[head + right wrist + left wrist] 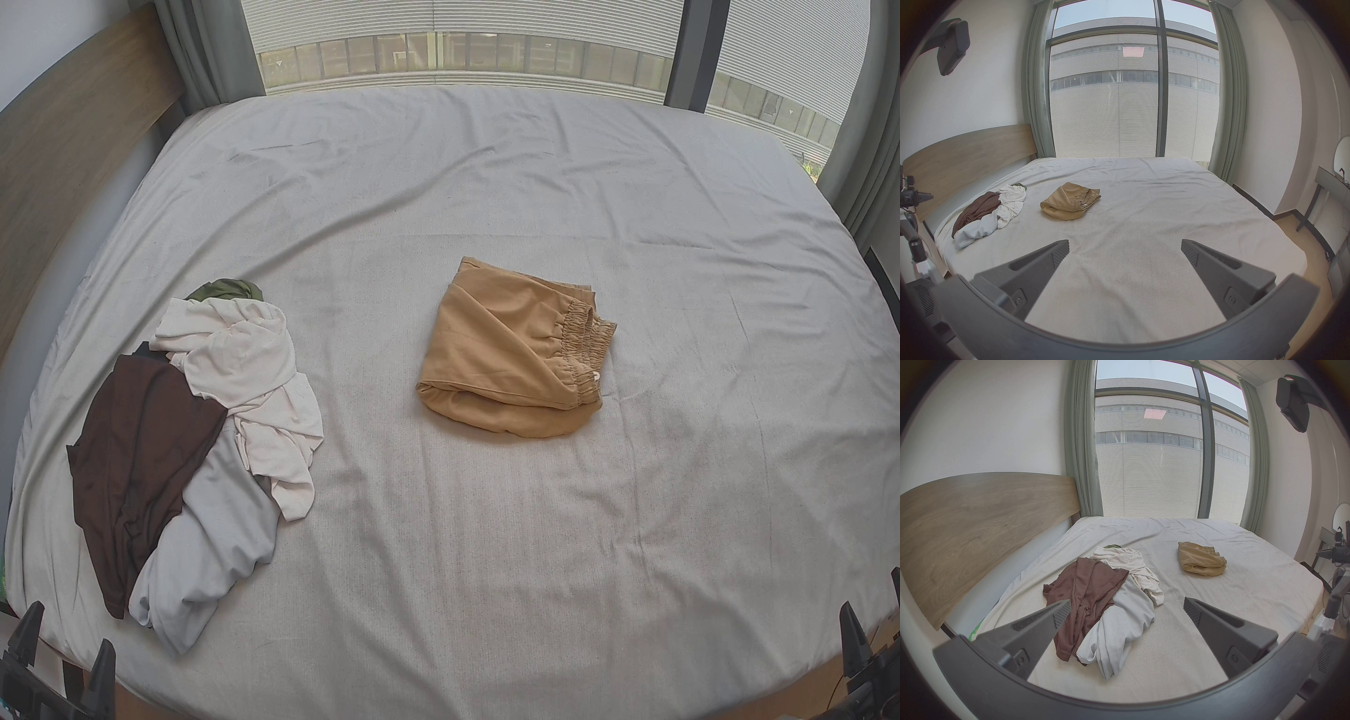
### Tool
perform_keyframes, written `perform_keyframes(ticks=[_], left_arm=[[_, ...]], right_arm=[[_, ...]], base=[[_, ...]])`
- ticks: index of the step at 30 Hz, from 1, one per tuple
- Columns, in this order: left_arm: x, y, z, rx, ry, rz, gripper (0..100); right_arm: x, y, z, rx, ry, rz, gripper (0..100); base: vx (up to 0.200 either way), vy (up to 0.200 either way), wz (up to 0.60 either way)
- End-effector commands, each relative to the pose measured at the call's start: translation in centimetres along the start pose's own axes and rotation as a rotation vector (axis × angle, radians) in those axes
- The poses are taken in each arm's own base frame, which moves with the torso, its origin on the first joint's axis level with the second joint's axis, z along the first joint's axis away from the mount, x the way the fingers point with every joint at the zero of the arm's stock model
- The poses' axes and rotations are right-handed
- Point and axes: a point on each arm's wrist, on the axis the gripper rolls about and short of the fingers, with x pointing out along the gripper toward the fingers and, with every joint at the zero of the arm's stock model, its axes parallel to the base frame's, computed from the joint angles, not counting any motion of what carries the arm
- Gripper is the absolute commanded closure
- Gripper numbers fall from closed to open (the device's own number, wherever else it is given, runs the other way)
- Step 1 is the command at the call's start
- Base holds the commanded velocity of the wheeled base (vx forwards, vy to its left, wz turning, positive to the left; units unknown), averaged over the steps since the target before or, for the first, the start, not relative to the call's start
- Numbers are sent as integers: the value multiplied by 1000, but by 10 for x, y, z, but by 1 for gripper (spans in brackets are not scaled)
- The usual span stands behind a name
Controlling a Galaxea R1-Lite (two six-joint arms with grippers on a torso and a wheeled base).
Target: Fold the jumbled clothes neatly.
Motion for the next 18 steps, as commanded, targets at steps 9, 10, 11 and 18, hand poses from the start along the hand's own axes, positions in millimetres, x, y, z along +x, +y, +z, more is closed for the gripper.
perform_keyframes(ticks=[9, 10, 11, 18], left_arm=[[0, 0, -5, 0, 3, 1, 0], [0, 0, -5, 0, 3, 1, 0], [0, 0, -5, 0, 2, 1, 0], [0, 0, -5, 0, 3, 1, 0]], right_arm=[[0, 0, -5, 6, 4, -3, 0], [0, 0, -5, 6, 4, -3, 0], [0, 0, -5, 6, 4, -3, 0], [0, 0, -5, 5, 4, -3, 0]], base=[[0, 0, 0], [0, 0, 0], [0, 0, 0], [0, 0, 0]])
